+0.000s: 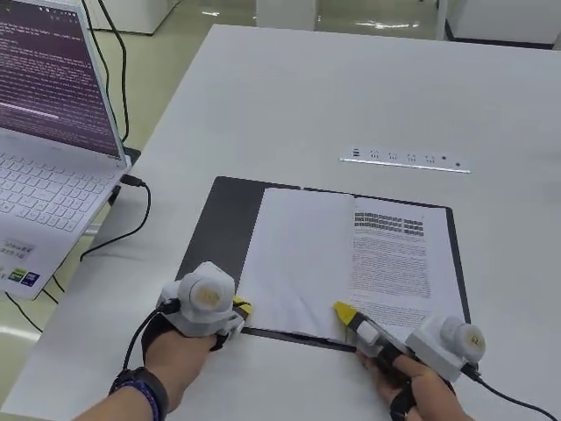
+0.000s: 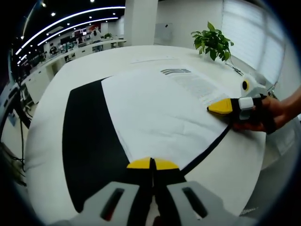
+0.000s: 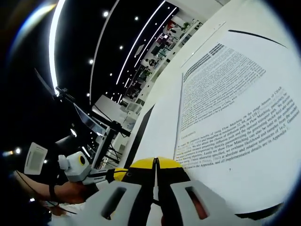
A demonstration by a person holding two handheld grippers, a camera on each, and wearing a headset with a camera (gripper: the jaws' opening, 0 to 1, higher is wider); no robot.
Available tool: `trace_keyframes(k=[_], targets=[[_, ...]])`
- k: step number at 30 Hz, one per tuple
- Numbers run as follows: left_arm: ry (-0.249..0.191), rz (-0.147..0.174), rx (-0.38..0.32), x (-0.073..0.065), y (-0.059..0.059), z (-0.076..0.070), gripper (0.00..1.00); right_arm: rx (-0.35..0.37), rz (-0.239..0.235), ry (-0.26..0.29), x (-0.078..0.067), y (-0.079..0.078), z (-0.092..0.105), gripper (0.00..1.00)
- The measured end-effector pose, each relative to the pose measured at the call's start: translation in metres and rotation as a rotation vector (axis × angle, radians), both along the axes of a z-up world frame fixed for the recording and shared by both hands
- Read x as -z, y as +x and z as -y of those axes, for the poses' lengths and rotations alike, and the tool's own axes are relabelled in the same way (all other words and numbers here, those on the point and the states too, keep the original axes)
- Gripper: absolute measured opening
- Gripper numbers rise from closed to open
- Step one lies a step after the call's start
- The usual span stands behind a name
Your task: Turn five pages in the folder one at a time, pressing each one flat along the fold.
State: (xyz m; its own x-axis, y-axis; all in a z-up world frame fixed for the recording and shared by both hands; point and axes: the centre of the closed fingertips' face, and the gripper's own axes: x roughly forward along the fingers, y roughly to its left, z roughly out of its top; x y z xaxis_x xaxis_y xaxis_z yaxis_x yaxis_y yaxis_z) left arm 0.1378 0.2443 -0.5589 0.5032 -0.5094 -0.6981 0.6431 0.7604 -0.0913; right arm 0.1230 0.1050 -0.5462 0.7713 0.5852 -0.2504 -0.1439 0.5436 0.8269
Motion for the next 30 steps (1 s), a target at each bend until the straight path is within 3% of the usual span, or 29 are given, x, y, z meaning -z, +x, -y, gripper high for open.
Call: trace_keyframes(k=[6,8,10,15,20,21,22,23,25,26,28,30], targets=[[0.017,-0.005,0.006,0.000,0.001,0.000,0.00,0.005,-0.017,-0.005,0.001,-0.013,-0.002,0.00],[0.014,-0.043,-0.026,0.000,0.002,0.000,0.00,0.011,-0.028,0.000,0.001,-0.016,-0.002,0.00],[0.042,-0.046,-0.011,0.000,0.002,0.001,0.00,0.014,-0.037,-0.007,0.001,-0.017,-0.003,0.00],[0.052,-0.073,-0.076,0.001,0.001,0.000,0.00,0.026,-0.065,-0.011,0.003,-0.021,-0.002,0.00],[0.050,-0.075,-0.101,0.001,0.001,-0.001,0.00,0.024,-0.098,-0.017,0.001,-0.029,-0.003,0.00],[0.040,-0.088,-0.096,0.000,0.001,0.000,0.00,0.025,-0.099,-0.018,0.001,-0.030,-0.002,0.00],[-0.005,-0.150,-0.101,0.000,-0.005,0.005,0.00,0.028,-0.103,-0.018,-0.002,-0.031,0.000,0.00],[-0.015,-0.179,-0.112,-0.001,-0.007,0.004,0.02,0.030,-0.104,-0.023,-0.003,-0.032,0.002,0.00],[-0.015,-0.133,-0.130,-0.011,-0.004,0.000,0.05,0.041,-0.086,-0.042,-0.009,-0.032,0.010,0.00],[-0.036,-0.115,-0.133,-0.018,-0.004,0.000,0.08,0.044,-0.082,-0.046,-0.013,-0.033,0.013,0.00],[-0.085,-0.117,-0.143,-0.025,-0.008,0.004,0.11,0.063,-0.079,-0.082,-0.015,-0.036,0.025,0.00],[-0.122,-0.140,-0.158,-0.032,-0.014,0.007,0.16,0.071,-0.079,-0.105,-0.017,-0.040,0.034,0.04]])
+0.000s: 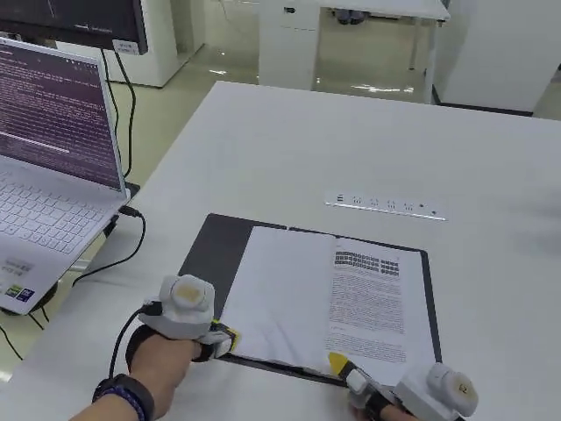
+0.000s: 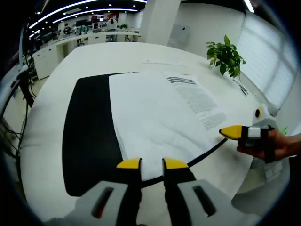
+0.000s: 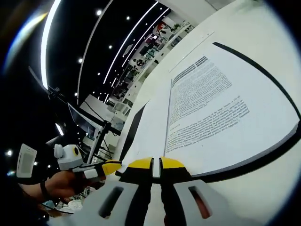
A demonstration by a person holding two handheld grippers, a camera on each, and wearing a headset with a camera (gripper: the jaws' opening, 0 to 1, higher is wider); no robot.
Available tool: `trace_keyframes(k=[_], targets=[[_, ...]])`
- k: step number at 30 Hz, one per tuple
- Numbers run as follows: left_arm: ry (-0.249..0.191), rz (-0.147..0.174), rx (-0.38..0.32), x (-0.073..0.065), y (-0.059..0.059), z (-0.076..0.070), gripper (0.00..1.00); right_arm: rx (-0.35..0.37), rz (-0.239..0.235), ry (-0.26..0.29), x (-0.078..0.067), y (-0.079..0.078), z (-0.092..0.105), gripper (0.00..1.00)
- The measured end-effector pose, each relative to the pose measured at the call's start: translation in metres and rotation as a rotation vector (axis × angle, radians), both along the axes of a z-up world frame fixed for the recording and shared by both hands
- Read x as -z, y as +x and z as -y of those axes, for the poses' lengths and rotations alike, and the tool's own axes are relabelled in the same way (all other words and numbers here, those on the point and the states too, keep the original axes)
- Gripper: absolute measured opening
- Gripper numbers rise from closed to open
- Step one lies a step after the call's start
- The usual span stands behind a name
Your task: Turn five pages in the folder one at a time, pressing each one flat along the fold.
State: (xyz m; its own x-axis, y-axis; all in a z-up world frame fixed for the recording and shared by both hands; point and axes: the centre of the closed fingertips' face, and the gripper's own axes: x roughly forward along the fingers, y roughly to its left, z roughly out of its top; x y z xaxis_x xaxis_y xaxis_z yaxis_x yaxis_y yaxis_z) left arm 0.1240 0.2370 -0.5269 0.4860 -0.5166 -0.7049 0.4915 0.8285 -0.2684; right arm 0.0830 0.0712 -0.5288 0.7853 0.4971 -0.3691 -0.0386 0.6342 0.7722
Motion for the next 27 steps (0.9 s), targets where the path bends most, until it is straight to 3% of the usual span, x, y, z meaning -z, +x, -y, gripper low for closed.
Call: trace_keyframes(k=[3,7,13,18,21,27], targets=[[-0.027,0.045,0.002,-0.016,-0.007,0.003,0.21,-0.006,-0.011,-0.052,-0.001,-0.007,0.012,0.14],[-0.030,0.057,-0.004,-0.025,-0.021,-0.001,0.30,-0.003,0.010,-0.113,-0.010,-0.017,0.033,0.23],[0.013,0.084,0.019,-0.036,-0.040,-0.013,0.36,-0.020,0.052,-0.209,-0.023,-0.030,0.059,0.29],[0.028,0.128,0.027,-0.054,-0.049,-0.019,0.43,-0.073,0.081,-0.289,-0.031,-0.042,0.067,0.35],[0.040,0.134,0.027,-0.062,-0.056,-0.025,0.43,-0.124,0.105,-0.348,-0.037,-0.051,0.067,0.40],[0.039,0.195,0.020,-0.089,-0.064,-0.030,0.52,-0.150,0.160,-0.388,-0.056,-0.064,0.069,0.49]])
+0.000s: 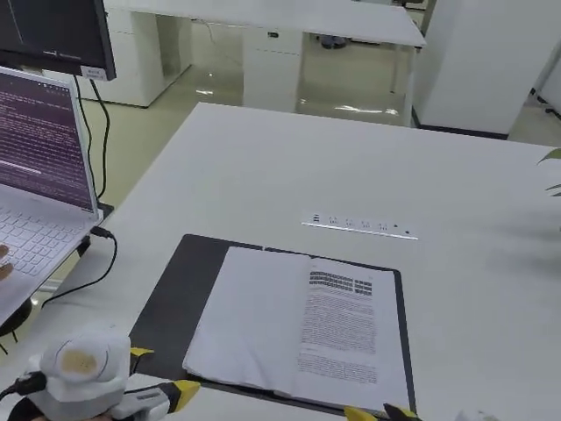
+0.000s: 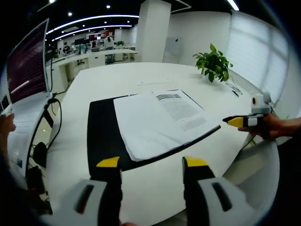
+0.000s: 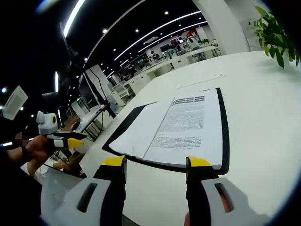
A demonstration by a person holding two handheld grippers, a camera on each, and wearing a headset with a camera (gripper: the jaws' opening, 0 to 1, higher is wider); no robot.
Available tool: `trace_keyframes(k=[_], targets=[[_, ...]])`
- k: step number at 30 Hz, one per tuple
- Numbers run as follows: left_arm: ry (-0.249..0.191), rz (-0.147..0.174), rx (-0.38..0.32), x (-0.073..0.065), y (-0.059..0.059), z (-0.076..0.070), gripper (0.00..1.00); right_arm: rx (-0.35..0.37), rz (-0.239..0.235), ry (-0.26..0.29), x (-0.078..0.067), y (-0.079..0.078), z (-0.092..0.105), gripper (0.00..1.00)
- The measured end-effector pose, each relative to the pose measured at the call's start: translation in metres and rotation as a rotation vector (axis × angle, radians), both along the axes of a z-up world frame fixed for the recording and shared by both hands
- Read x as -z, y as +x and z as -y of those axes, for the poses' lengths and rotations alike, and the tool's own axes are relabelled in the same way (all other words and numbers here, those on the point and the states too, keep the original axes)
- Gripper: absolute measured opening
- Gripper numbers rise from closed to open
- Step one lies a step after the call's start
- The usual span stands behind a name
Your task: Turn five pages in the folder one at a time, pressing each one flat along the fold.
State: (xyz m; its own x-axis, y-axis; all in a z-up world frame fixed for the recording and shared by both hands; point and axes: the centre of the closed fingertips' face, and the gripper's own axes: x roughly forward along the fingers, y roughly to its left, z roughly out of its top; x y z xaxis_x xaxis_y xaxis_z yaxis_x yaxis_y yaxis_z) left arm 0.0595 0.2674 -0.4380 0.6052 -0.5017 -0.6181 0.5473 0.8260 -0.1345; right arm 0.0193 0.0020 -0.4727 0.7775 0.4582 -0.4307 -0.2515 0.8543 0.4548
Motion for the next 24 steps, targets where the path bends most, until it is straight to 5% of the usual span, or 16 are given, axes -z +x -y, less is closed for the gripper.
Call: trace_keyframes(k=[5,8,13,17,21,24], targets=[[0.006,0.052,-0.004,-0.016,-0.007,-0.004,0.57,0.008,0.017,-0.016,-0.011,-0.008,0.007,0.54],[-0.031,0.058,-0.016,-0.021,-0.010,-0.006,0.62,-0.037,0.014,-0.089,-0.014,-0.013,0.010,0.57],[-0.052,0.095,-0.026,-0.033,-0.016,-0.005,0.69,-0.022,0.031,-0.092,-0.026,-0.014,0.019,0.61],[-0.063,0.109,-0.044,-0.032,-0.021,-0.006,0.71,-0.053,0.012,-0.164,-0.019,-0.022,0.020,0.63],[-0.061,0.102,-0.038,-0.030,-0.027,-0.006,0.73,-0.007,0.025,-0.097,-0.026,-0.027,0.020,0.66],[-0.048,0.107,-0.027,-0.030,-0.027,-0.005,0.74,0.004,0.037,-0.103,-0.028,-0.028,0.022,0.66]])
